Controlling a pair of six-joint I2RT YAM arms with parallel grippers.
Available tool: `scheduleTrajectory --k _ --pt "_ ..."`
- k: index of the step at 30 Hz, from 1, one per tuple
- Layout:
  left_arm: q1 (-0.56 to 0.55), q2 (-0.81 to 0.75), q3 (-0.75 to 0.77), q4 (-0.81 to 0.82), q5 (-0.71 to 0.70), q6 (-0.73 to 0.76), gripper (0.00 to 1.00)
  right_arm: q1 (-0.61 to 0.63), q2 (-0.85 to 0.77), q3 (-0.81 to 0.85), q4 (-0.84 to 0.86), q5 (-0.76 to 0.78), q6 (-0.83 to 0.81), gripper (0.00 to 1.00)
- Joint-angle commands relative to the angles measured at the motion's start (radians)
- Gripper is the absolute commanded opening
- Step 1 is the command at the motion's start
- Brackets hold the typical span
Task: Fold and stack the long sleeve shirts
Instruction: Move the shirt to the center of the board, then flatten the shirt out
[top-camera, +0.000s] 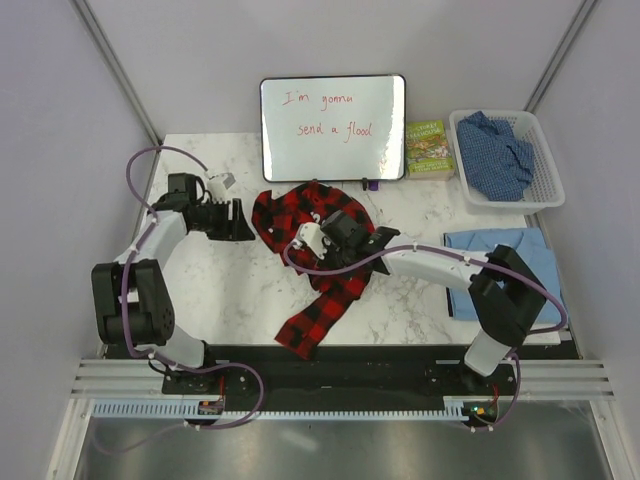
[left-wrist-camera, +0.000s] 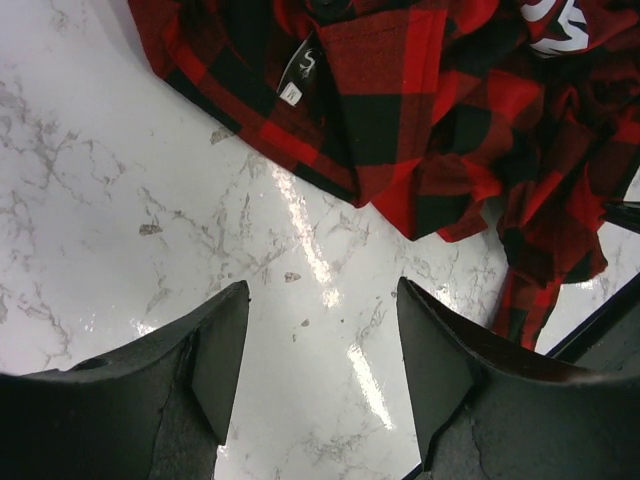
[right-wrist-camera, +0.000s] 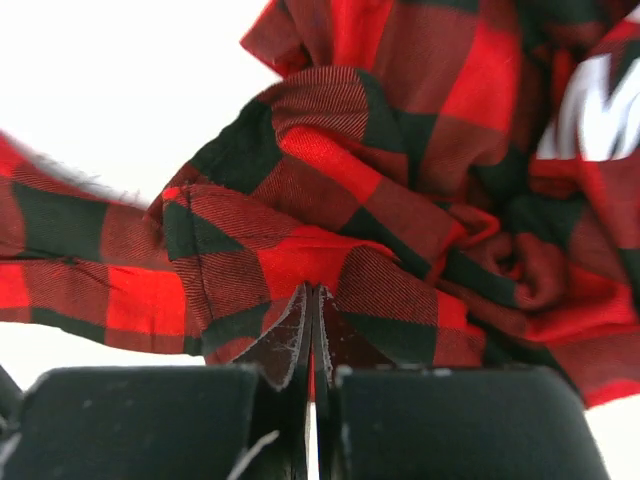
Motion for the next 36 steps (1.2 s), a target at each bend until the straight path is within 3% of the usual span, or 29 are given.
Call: scheduleTrajectory --k 1,9,14,21,22,24,27,28,31,36 --pt "-0.051 0.021 0.033 0.060 -0.024 -0.048 0.66 -0.008 -0.127 0.079 -0.025 -0.041 -0.017 0.00" --pt "-0.146 0.121 0.038 0.081 -0.059 -0.134 0.61 -0.048 -0.289 0.088 -0.064 -0.130 -0.013 0.00" --pt "-0.201 0.210 0.064 0.112 -0.100 -0.192 0.72 -0.091 -0.365 0.103 -0.081 -0.160 0.026 0.00" --pt "-0.209 0.294 0.058 0.231 -0.077 -0.326 0.64 -0.098 -0.444 0.097 -0.104 -0.194 0.037 0.00" --pt "-0.209 0.297 0.042 0.247 -0.073 -0.342 0.56 -0.098 -0.456 0.093 -0.111 -0.208 0.032 0.00" --pt "-0.208 0.301 0.035 0.279 -0.080 -0.352 0.50 -0.098 -0.471 0.079 -0.116 -0.237 0.020 0.00" --pt "-0.186 0.272 0.024 0.314 -0.084 -0.355 0.26 -0.098 -0.497 0.044 -0.128 -0.243 0.004 0.00" --pt "-0.174 0.252 0.024 0.316 -0.062 -0.359 0.16 -0.098 -0.511 0.034 -0.134 -0.258 0.004 0.00" --pt "-0.129 0.137 0.037 0.316 -0.047 -0.344 0.02 -0.075 -0.539 0.031 -0.136 -0.301 0.021 0.00" --pt "-0.111 -0.098 0.140 0.230 -0.013 -0.255 0.02 0.023 -0.566 0.022 -0.067 -0.349 0.058 0.00"
